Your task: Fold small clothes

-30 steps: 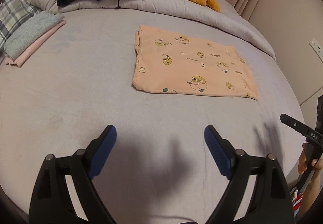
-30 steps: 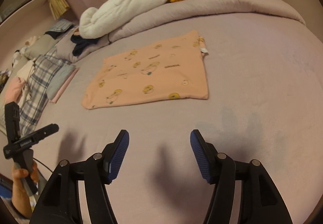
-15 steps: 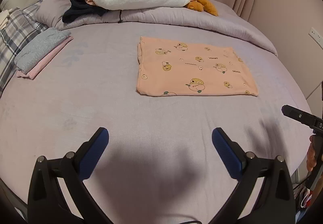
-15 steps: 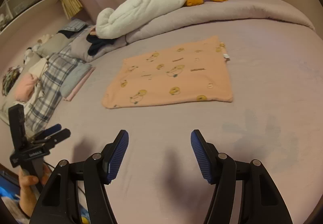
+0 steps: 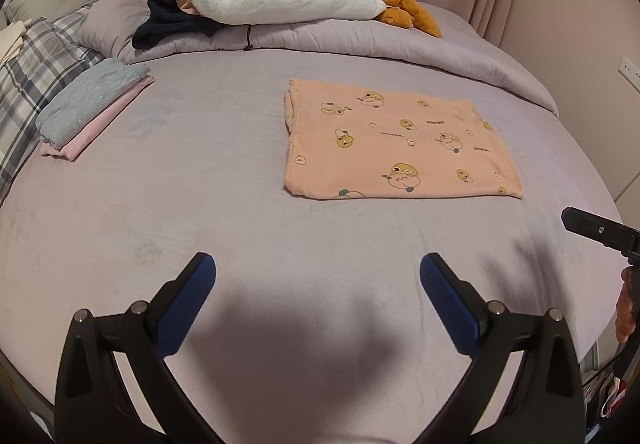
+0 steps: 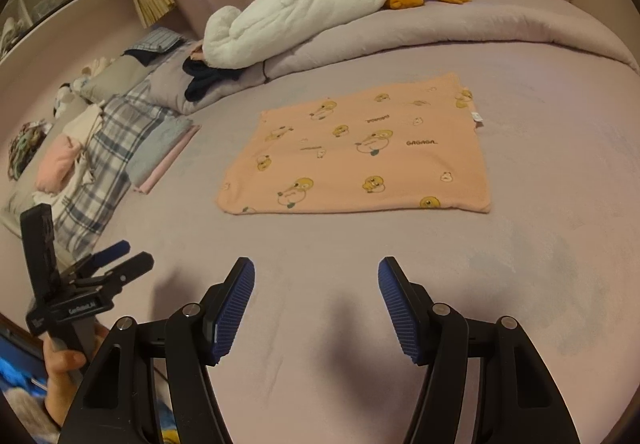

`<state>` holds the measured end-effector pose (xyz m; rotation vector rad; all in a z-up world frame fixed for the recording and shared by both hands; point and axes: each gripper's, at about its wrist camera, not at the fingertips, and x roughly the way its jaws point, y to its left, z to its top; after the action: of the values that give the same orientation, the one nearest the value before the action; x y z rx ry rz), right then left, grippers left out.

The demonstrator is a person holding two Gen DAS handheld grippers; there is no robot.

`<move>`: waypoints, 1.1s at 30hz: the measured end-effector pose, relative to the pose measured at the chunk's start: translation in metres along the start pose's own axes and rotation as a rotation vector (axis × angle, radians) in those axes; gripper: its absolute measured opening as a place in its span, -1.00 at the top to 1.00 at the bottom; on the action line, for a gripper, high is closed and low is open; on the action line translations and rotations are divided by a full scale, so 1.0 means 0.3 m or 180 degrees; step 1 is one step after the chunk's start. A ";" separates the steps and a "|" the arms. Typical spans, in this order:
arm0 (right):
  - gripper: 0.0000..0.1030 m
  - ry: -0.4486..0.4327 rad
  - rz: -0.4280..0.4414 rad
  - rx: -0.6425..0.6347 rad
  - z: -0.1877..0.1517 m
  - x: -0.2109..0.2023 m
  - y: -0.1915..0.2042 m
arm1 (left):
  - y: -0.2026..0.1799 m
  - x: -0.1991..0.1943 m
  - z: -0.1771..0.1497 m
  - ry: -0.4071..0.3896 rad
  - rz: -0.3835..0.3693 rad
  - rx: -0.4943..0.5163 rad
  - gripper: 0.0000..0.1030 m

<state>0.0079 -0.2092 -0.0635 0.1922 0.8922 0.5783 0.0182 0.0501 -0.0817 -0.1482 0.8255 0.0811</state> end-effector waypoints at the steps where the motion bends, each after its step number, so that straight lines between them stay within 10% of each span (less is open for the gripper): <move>1: -0.24 0.0005 0.0001 -0.0001 0.004 0.003 0.003 | 0.003 0.004 0.003 0.0008 -0.0008 -0.0009 -0.99; 23: -0.25 0.0179 0.0092 0.0019 0.116 0.151 0.002 | 0.072 0.230 0.109 0.0318 -0.0320 -0.0330 -0.99; 33: -0.25 0.0269 0.0138 0.0073 0.148 0.236 -0.031 | 0.166 0.397 0.177 0.0596 -0.1279 -0.1023 -0.99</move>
<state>0.0807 -0.1747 -0.0873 0.2096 0.9787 0.6203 0.1309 0.1095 -0.1388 -0.6288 0.9511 -0.1823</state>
